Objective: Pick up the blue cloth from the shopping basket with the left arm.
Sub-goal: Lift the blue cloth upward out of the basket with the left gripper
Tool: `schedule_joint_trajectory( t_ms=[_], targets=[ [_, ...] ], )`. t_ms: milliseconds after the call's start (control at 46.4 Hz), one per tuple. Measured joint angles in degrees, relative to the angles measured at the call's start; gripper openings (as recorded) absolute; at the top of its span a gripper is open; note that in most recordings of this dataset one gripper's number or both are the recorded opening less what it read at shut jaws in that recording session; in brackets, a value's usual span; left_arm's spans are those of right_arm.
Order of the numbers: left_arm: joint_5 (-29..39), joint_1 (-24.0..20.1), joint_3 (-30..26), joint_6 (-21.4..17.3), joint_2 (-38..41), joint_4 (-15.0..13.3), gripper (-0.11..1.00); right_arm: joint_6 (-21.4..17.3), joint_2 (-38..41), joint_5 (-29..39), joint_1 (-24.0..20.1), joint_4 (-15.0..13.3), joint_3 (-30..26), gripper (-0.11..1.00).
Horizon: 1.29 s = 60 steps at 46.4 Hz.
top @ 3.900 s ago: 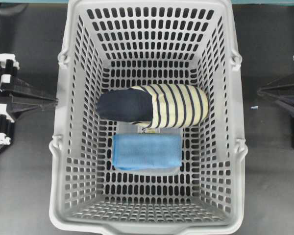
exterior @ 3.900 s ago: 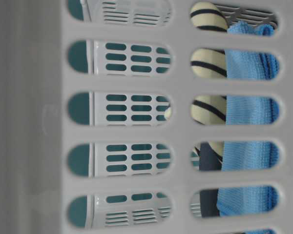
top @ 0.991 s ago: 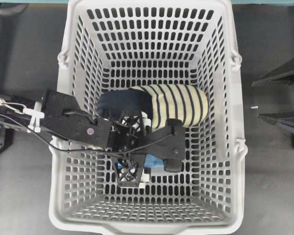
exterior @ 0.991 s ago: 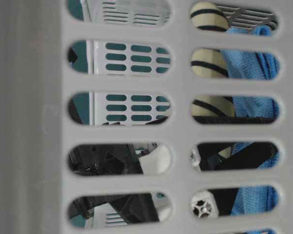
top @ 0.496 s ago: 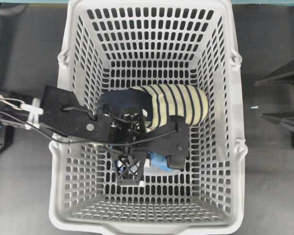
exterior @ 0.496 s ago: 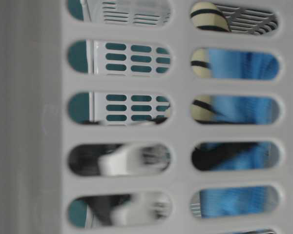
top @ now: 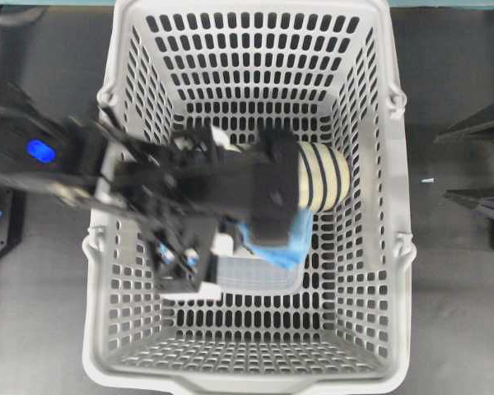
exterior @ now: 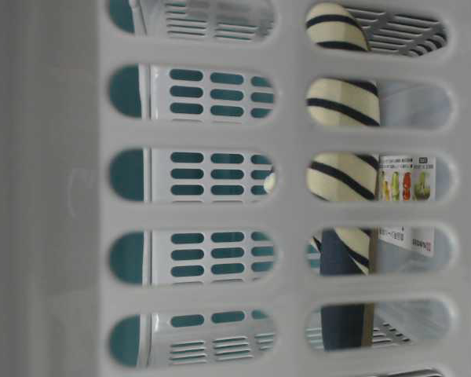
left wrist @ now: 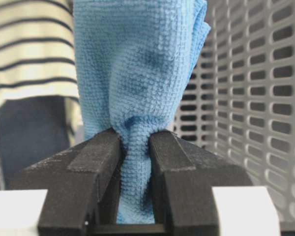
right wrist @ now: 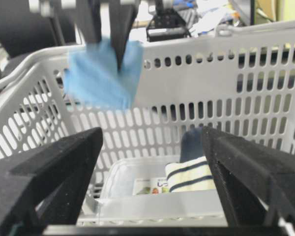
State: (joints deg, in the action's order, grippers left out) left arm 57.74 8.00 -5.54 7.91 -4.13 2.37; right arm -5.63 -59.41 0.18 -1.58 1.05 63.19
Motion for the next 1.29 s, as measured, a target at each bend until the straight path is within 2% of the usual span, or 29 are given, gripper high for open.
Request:
schedule_joint_trajectory(
  t_ms=[151, 1120, 1293],
  targets=[
    [0.62, -1.23, -2.11, 0.00, -1.23, 0.00, 0.13, 0.00, -0.09, -0.18, 0.09, 0.00, 0.09, 0.78],
    [0.88, -2.11, -2.02, -0.18, -1.14, 0.00, 0.13, 0.00, -0.09, -1.05, 0.00, 0.00, 0.26, 0.78],
    [0.97, -2.11, -2.02, -4.48, -1.14, 0.00, 0.13, 0.00, -0.09, -1.05, 0.00, -0.09, 0.26, 0.78]
  ],
)
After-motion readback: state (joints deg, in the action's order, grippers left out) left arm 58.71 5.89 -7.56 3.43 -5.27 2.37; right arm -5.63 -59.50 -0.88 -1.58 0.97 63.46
